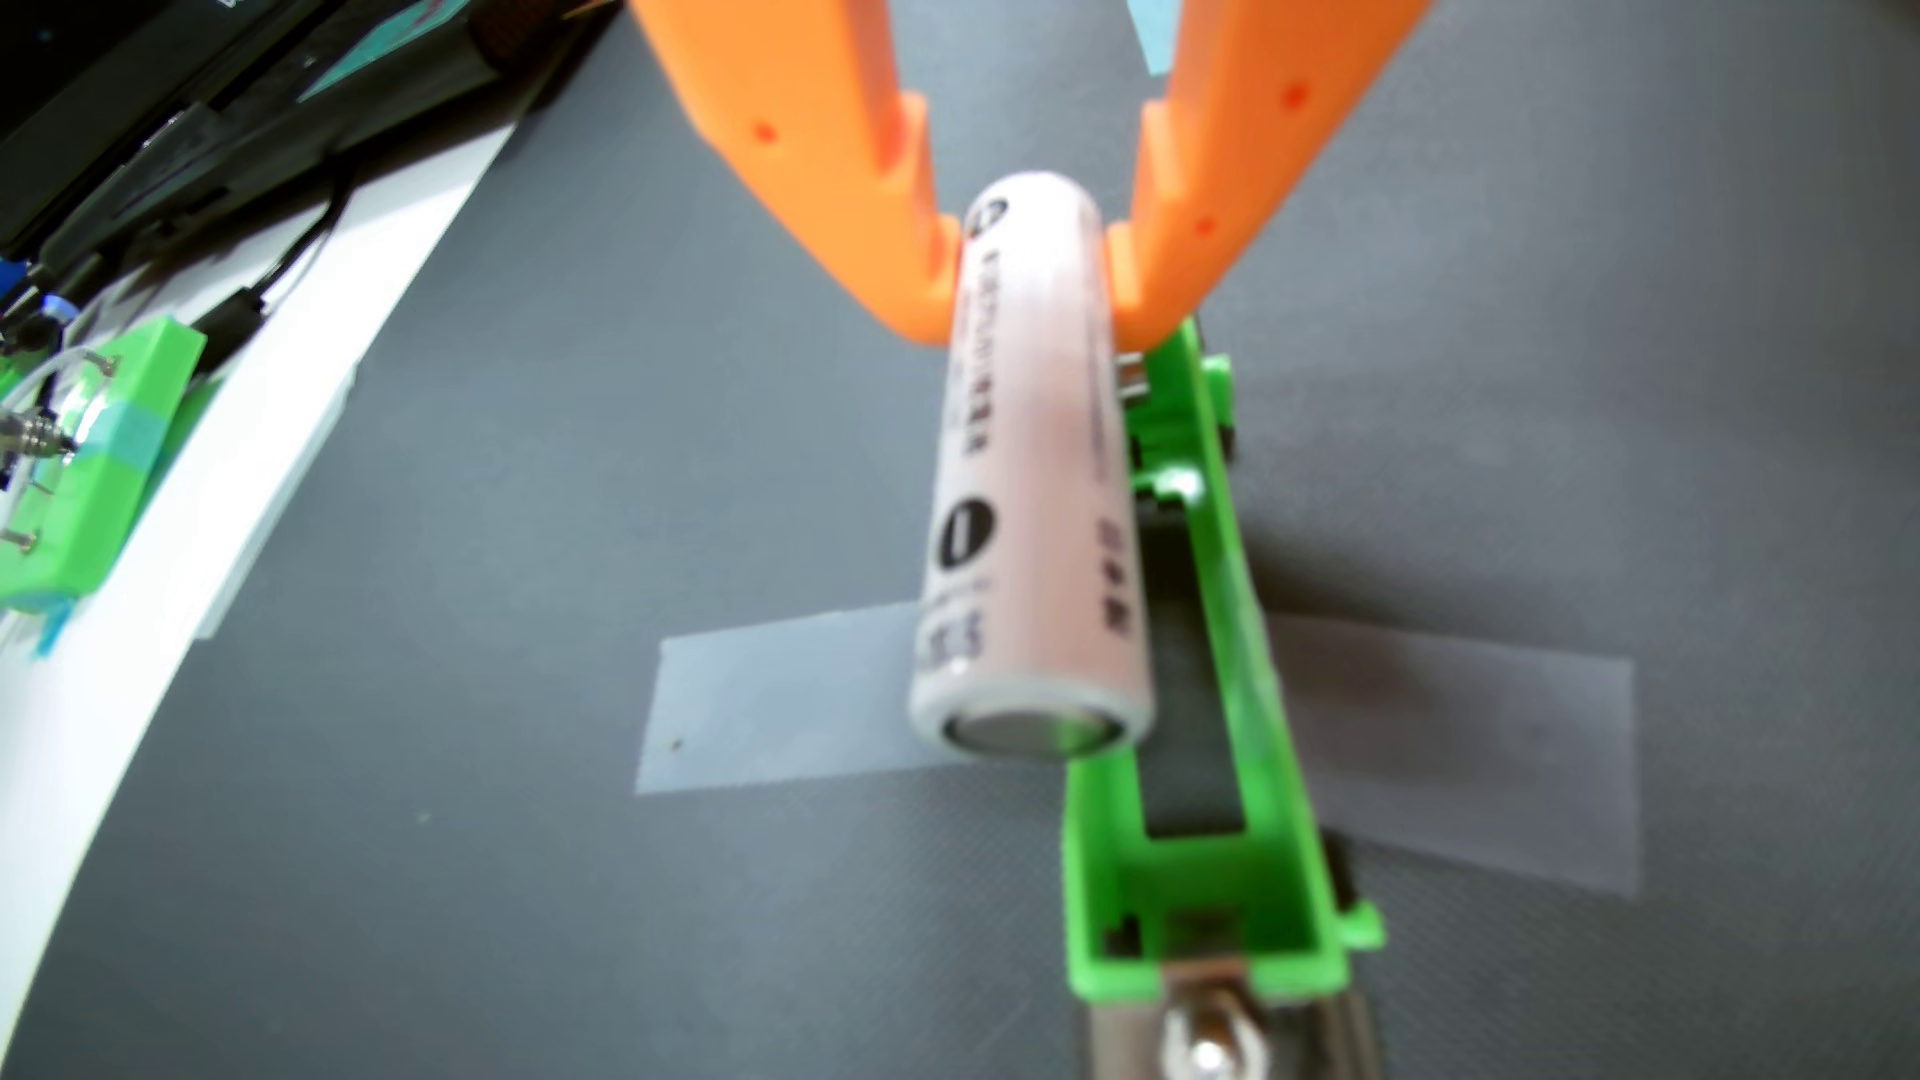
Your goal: Insert Battery
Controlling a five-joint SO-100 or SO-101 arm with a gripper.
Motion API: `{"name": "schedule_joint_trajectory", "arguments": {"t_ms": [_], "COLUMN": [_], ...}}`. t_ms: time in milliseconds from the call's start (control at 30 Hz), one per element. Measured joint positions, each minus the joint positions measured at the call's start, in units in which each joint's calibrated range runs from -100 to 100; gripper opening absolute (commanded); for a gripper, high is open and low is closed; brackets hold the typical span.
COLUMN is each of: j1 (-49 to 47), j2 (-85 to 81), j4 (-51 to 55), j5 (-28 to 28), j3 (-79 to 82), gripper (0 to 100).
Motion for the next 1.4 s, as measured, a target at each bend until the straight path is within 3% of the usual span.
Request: {"name": "schedule_joint_trajectory", "arguments": {"t_ms": [1400], "j1": [-3.9], "j2": [0.0], "j4": [0.0], "j5": [1.0], "j3": [0.0], "gripper": [1]}}
